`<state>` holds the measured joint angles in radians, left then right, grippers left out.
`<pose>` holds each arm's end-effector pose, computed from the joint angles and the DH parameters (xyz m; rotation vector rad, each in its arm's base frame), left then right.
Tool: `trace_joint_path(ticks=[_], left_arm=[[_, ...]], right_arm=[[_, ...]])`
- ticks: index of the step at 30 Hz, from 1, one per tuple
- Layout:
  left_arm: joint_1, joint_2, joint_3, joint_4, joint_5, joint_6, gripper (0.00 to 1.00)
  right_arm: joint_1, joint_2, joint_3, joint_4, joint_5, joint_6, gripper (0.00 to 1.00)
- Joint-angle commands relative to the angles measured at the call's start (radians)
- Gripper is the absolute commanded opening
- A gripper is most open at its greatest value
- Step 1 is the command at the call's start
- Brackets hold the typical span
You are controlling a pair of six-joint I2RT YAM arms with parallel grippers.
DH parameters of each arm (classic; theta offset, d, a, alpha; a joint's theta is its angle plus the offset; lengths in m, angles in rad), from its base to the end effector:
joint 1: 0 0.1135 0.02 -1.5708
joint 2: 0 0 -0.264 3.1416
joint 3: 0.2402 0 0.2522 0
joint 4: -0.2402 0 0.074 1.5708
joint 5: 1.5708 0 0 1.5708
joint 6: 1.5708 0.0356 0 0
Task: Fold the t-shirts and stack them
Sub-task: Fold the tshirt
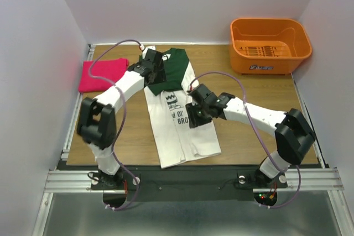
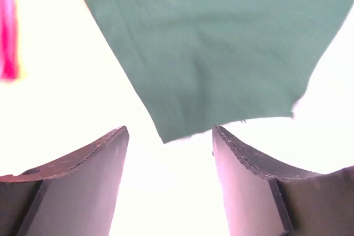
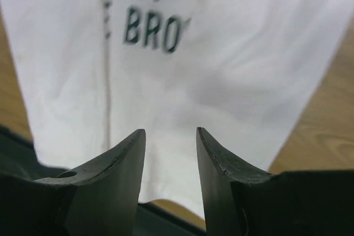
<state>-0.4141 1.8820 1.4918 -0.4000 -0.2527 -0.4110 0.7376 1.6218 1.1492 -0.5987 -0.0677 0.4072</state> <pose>0.3941 -0.1635 0.2501 -0.1181 2.3292 -0.1132 0.2436 0.2246 0.2229 -0.4708 2.6810 0.4535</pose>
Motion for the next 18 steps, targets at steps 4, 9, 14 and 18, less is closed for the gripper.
trace_joint_path(ticks=[4, 9, 14, 18], left_arm=[[-0.072, -0.486, -0.345, -0.043, -0.034, -0.126, 0.73], [-0.072, -0.818, -0.556, -0.062, -0.071, -0.176, 0.74], [-0.072, -1.026, -0.714, -0.057, -0.066, -0.196, 0.75], [-0.072, -1.136, -0.774, -0.054, -0.071, -0.203, 0.75]], right_arm=[[0.198, -0.074, -0.137, -0.053, 0.026, 0.128, 0.48], [0.284, -0.077, -0.14, -0.055, 0.048, 0.174, 0.49], [0.315, -0.043, -0.14, -0.073, 0.12, 0.208, 0.48], [0.328, -0.022, -0.143, -0.085, 0.124, 0.217, 0.45]])
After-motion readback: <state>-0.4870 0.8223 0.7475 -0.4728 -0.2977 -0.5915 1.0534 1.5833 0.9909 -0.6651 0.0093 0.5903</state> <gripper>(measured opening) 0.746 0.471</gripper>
